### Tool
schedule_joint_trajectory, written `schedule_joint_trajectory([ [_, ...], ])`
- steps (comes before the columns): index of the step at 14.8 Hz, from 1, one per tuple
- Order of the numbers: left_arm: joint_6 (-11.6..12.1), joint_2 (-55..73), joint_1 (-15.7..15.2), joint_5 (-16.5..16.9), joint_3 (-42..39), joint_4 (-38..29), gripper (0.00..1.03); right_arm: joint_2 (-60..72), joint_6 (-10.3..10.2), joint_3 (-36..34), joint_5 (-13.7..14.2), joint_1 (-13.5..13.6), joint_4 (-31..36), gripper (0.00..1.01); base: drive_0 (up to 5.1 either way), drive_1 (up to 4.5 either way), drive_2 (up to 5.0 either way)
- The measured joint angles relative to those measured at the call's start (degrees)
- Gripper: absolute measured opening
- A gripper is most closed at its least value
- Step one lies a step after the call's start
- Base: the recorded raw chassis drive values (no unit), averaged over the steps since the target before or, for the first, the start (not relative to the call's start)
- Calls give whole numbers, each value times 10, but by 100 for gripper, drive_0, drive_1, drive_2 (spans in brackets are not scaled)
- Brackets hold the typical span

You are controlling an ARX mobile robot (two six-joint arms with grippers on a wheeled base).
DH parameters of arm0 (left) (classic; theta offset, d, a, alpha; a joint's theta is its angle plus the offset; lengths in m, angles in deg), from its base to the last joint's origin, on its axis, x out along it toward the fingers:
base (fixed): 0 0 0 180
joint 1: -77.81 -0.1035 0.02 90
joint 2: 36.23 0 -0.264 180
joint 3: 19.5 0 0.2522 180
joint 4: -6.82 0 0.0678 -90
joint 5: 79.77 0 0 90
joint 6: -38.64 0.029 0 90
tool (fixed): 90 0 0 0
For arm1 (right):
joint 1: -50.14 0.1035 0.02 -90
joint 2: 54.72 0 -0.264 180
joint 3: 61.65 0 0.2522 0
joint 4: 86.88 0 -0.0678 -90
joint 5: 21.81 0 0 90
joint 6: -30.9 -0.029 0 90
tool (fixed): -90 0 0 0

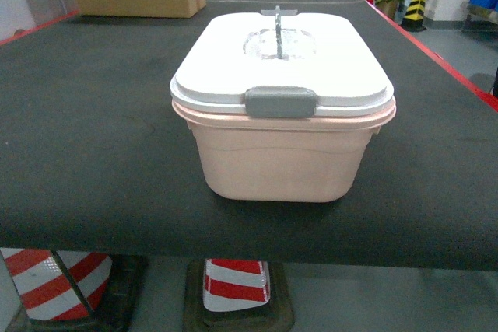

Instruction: Pick capacitor and pack into box

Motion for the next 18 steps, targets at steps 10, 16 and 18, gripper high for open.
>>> schedule_joint_trajectory([
  [10,-2,-261,-170,162,-232,40,2,0,0,0,1,0,0,98,0,0,0],
  [16,-3,-381,-167,171,-273,110,2,0,0,0,0,0,0,98,0,0,0],
  [18,-3,-426,-167,170,-273,147,2,0,0,0,0,0,0,98,0,0,0],
])
